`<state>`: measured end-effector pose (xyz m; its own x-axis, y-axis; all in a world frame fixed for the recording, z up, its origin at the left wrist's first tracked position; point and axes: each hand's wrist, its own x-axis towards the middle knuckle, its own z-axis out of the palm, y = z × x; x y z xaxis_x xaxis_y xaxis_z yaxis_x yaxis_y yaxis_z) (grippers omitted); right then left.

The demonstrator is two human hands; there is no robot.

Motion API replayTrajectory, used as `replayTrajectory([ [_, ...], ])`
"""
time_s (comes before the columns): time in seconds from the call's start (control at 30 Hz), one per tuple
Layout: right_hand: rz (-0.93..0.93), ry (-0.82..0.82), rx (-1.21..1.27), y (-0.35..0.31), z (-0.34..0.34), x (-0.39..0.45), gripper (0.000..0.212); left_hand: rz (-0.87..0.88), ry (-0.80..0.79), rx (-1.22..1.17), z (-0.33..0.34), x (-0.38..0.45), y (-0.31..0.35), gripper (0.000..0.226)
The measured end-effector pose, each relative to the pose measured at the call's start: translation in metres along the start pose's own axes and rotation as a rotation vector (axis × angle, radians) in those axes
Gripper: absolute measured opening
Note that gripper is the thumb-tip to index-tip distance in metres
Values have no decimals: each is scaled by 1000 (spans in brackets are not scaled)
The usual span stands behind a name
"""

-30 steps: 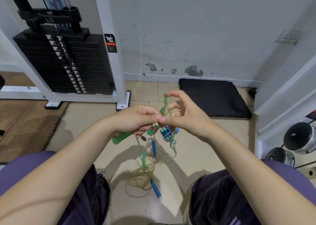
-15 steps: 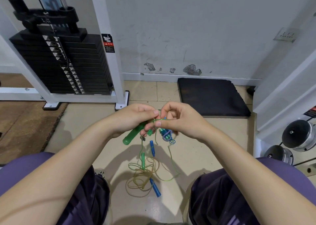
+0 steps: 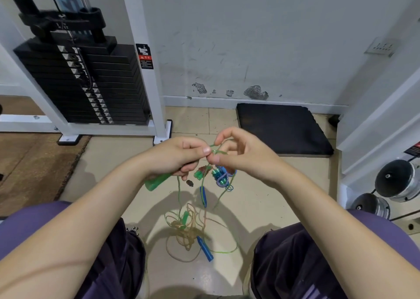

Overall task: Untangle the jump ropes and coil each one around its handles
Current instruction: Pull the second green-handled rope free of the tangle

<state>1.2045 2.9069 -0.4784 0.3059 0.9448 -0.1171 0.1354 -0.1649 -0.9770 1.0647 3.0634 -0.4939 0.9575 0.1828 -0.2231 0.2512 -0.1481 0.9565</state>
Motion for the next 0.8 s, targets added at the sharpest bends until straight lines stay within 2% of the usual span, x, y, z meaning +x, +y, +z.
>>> replayTrajectory([
  [0.13, 10, 54, -297, -6, 4, -1, 20, -16, -46, 93, -6, -2, 2, 25],
  [0.2, 7, 106, -418, -5, -5, 0, 9, -103, -112, 210, -18, -5, 0, 27],
  [0.3, 26, 167, -509, 2, -18, 2, 8, -214, -202, 384, -26, -9, -5, 26],
  [0.37, 42, 148, -470, 3, -22, 1, 9, -210, -160, 397, -26, -8, -9, 29],
  [0.43, 55, 87, -293, 1, -20, -2, 4, -158, -72, 291, -20, -6, -8, 30],
  [0.53, 69, -1, -99, 0, -8, -2, 31, -63, 0, 57, -3, -2, -3, 26],
  [0.63, 60, -28, -228, 1, 2, 0, 34, -15, -12, 26, 3, -2, 4, 25],
  [0.73, 53, 21, -380, 0, -3, 1, 14, -68, -98, 186, -8, -7, 7, 29],
  [0.8, 39, 93, -403, 1, -8, 1, 8, -137, -178, 260, -15, -8, 3, 28],
])
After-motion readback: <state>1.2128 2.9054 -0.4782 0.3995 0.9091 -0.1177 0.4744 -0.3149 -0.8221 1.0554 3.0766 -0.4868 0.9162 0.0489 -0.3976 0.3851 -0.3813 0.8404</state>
